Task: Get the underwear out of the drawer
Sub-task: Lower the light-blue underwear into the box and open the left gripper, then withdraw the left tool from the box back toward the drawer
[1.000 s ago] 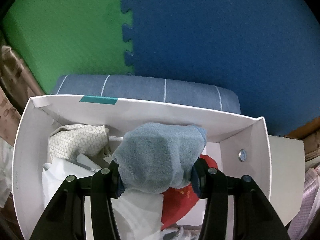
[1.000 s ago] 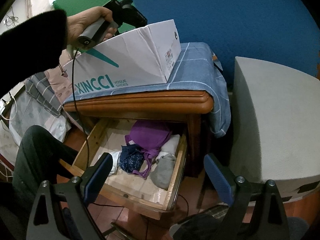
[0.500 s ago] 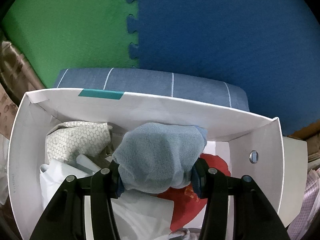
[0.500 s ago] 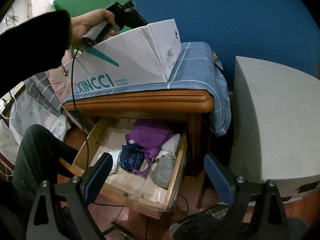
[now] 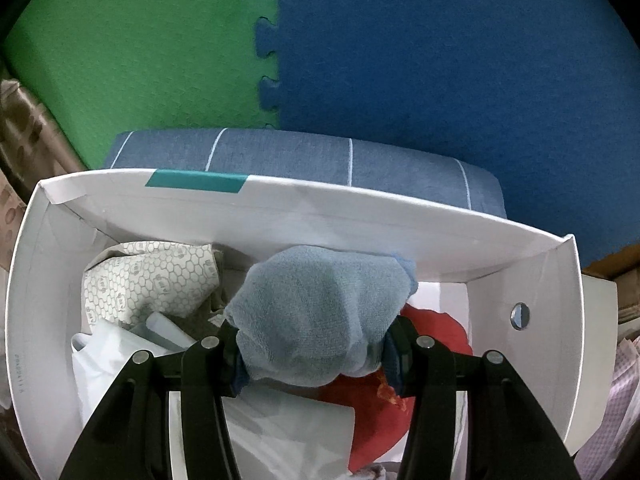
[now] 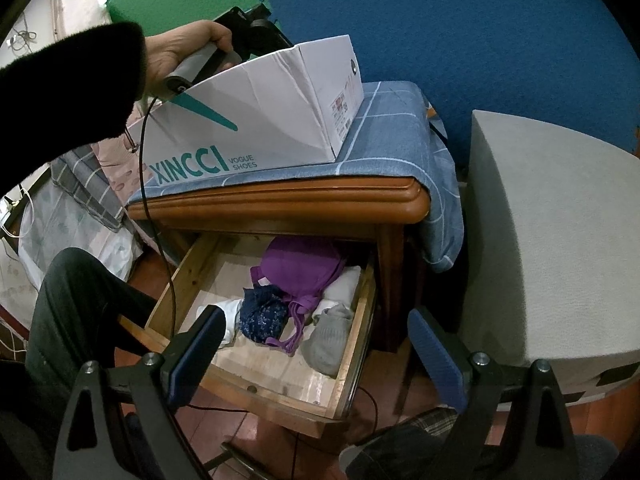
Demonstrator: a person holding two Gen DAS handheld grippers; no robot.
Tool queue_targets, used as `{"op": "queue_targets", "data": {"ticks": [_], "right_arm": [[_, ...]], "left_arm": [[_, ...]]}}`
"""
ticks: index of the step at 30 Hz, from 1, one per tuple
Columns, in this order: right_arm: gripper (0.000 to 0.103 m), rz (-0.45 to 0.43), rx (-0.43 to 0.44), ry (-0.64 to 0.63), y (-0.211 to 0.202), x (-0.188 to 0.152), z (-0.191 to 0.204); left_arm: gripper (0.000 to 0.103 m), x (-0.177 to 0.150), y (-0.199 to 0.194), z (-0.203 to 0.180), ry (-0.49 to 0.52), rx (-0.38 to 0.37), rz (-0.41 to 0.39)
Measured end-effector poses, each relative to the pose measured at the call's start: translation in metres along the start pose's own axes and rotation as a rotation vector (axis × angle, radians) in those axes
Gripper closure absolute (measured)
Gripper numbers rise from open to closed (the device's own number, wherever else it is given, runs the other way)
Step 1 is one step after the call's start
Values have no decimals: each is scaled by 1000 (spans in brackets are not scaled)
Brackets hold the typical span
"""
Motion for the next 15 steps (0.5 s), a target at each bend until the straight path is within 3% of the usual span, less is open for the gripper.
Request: {"op": "queue_targets", "data": {"ticks": [7, 8, 10, 13, 15], "right_arm": [[8, 1, 0, -1, 0, 1, 0], [8, 1, 0, -2, 0, 1, 0], [8, -2, 2, 0, 0, 1, 0], [8, 1, -1, 11, 1, 1, -3], [8, 5, -9, 14, 1, 0, -4]], "left_arm": [[53, -1, 4, 0, -7, -2, 12], [50, -1, 6, 0, -9, -3, 17], [35, -1, 8, 1, -12, -4, 26], [28, -3, -3, 5, -18, -7, 8], [22, -6, -24, 10, -20, -67, -14]]}}
Point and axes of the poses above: each gripper's, at about its wrist camera, not at the fingertips, and y roughly the way its jaws point, z to its left, x to its top, the point moved 1 cm from there along y, roughly the way its jaws point, and after that the axes turned 8 degrees about y, right-handed, at the moved point
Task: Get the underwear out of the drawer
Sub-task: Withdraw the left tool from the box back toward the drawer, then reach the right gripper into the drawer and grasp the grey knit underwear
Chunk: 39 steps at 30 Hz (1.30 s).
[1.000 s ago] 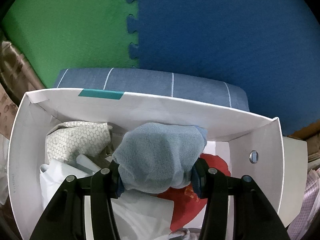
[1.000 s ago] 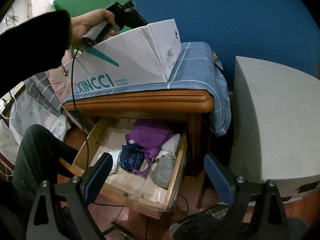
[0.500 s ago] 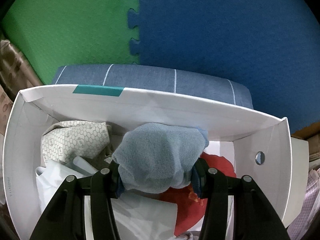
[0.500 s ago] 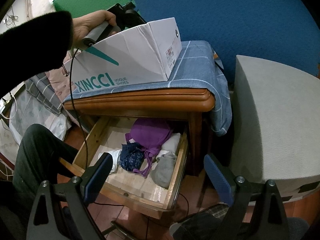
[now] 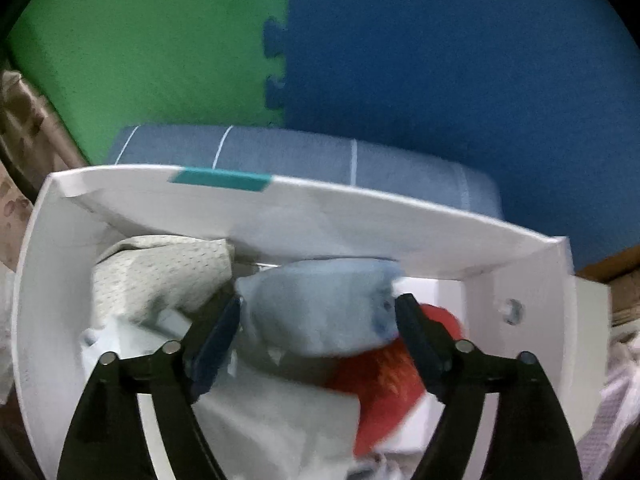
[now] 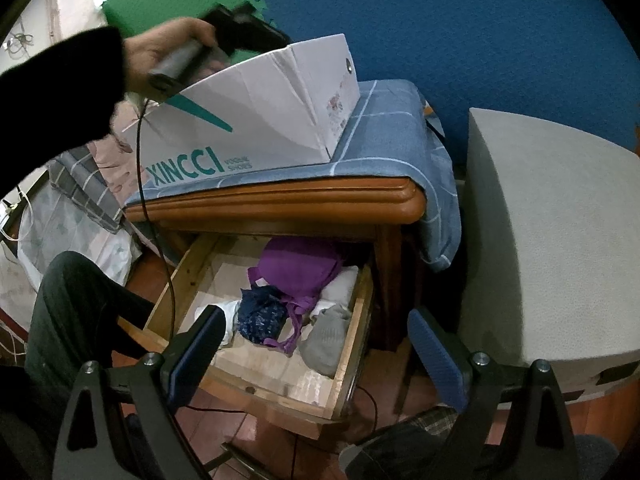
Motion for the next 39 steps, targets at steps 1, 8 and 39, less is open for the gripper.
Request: {"op": "queue_targets", "data": {"ticks": [1, 8, 39], "right_arm": [[8, 1, -5, -1, -1, 0, 0], [8, 12, -50, -24, 0, -3, 4], [8, 311, -88, -243, 78, -24, 51]], "left_arm": [[19, -2, -13, 1, 10, -31, -14], [1, -89, -175, 18, 227, -192, -312], [4, -339, 33, 82, 350, -223, 84]]}}
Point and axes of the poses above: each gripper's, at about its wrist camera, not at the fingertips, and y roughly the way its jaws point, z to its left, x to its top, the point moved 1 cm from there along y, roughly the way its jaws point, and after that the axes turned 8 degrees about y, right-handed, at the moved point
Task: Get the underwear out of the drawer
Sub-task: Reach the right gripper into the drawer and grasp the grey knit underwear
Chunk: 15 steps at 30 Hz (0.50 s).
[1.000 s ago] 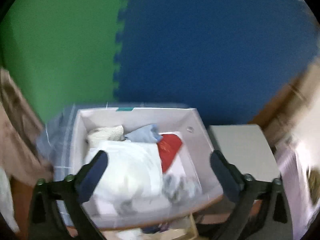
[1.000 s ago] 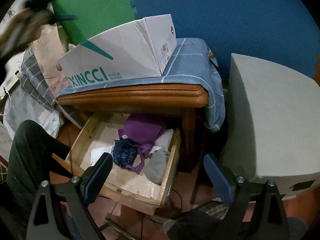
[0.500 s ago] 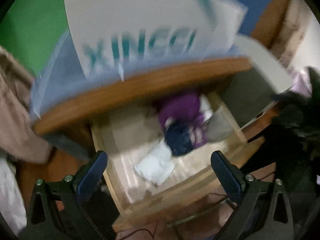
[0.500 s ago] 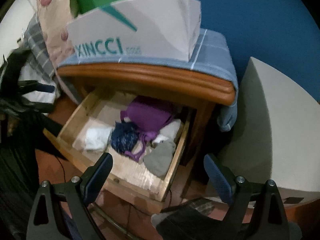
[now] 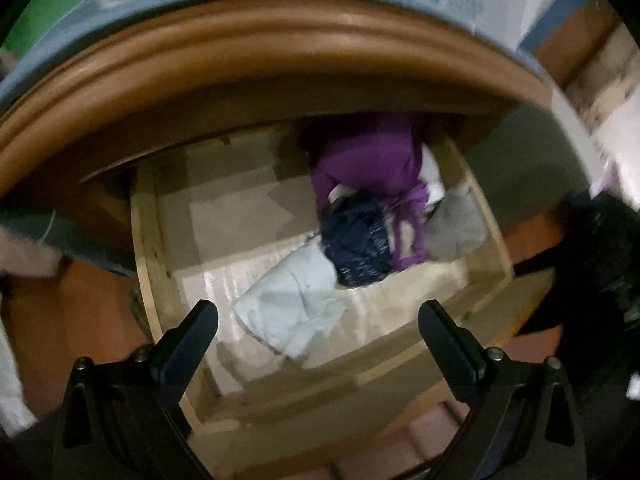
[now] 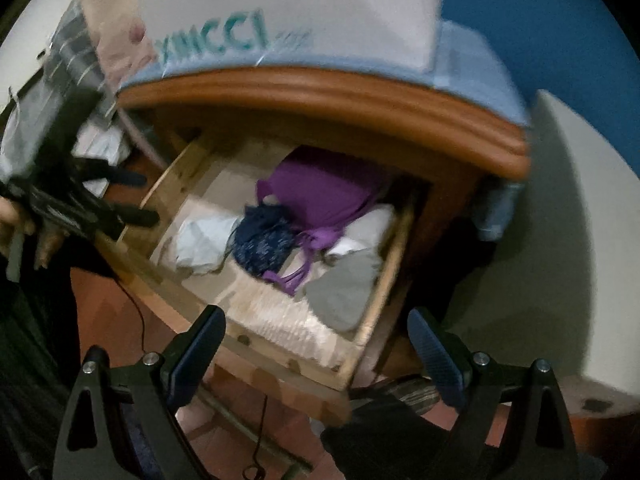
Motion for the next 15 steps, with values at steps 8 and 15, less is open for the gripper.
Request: {"op": "queue_targets", "data": {"ticks": [8, 15], "right_arm": [[8, 198, -63, -358, 79, 23, 25], [8, 243, -170, -466, 119, 30, 8]], "left_arm": [[3, -10, -39, 26, -167, -39, -160], [3, -9, -34, 39, -249, -106, -183]]}}
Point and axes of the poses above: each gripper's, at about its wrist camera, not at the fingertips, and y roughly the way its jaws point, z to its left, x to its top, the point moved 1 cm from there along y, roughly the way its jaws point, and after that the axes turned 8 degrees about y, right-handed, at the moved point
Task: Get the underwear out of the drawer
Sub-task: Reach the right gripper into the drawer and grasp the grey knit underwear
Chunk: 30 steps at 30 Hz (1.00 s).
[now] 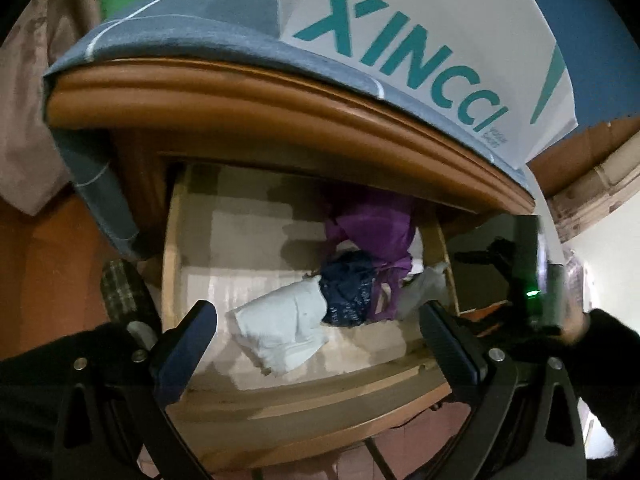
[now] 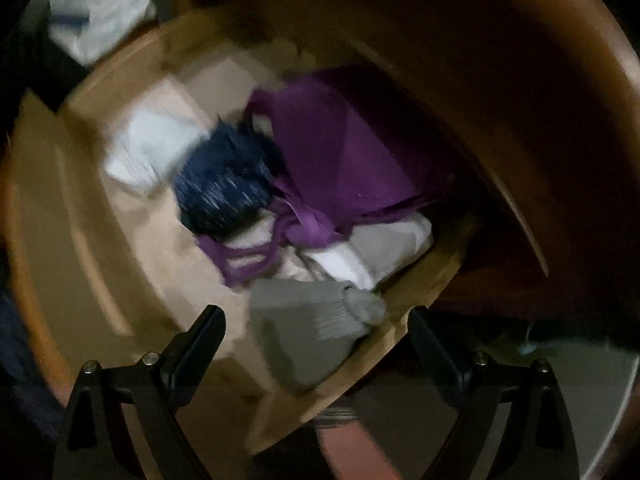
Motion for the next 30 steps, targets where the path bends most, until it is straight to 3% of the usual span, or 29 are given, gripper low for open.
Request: {"op": "queue_targets", "data": {"ticks": [2, 5, 8, 11, 16, 30], "right_arm": [[7, 44, -48, -58, 18, -2, 4], [9, 35, -80, -88, 20, 0, 8], [69, 61, -25, -47, 18, 4, 5], [76, 83, -64, -102, 21, 0, 16], [83, 85, 10, -77, 5, -6, 28], [84, -214, -17, 70, -166, -9, 30]], "left_arm": [[3, 2, 2, -6, 30, 3, 0], [3, 1, 6, -11, 65, 0, 12], [3, 1, 8, -16, 88, -4, 16], [3, 1, 10, -16, 88, -2, 18], [3, 2, 11, -17, 85, 4, 10], [3, 5, 13, -25, 91, 9, -6]]}}
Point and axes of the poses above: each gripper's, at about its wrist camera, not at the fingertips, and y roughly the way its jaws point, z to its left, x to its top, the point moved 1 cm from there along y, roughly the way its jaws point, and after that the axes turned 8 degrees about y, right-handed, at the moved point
